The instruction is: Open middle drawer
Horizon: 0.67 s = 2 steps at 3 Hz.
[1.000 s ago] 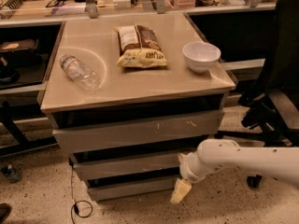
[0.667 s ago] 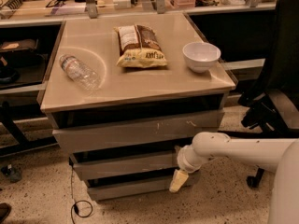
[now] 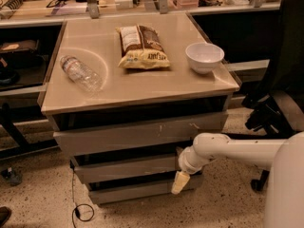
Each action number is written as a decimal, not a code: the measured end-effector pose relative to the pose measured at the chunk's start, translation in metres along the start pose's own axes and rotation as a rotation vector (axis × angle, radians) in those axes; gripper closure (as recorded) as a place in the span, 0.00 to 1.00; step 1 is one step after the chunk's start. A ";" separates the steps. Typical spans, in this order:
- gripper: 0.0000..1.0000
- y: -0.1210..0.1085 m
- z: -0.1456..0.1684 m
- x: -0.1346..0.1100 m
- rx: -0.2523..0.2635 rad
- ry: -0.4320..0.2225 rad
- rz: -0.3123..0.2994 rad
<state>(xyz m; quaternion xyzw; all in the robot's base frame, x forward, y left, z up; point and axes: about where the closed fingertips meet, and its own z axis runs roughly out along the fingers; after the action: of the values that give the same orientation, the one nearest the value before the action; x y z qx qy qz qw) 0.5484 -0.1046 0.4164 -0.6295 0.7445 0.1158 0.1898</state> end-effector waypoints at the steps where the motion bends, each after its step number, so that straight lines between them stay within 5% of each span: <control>1: 0.00 0.017 0.011 0.003 -0.056 0.022 0.005; 2: 0.00 0.016 0.009 0.002 -0.056 0.022 0.005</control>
Offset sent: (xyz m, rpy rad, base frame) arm -0.1090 -0.0026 -0.0386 -0.0525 0.3000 0.0189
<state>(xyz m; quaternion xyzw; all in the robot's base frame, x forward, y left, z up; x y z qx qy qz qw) 0.5332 -0.0997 0.4067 -0.6339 0.7447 0.1301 0.1635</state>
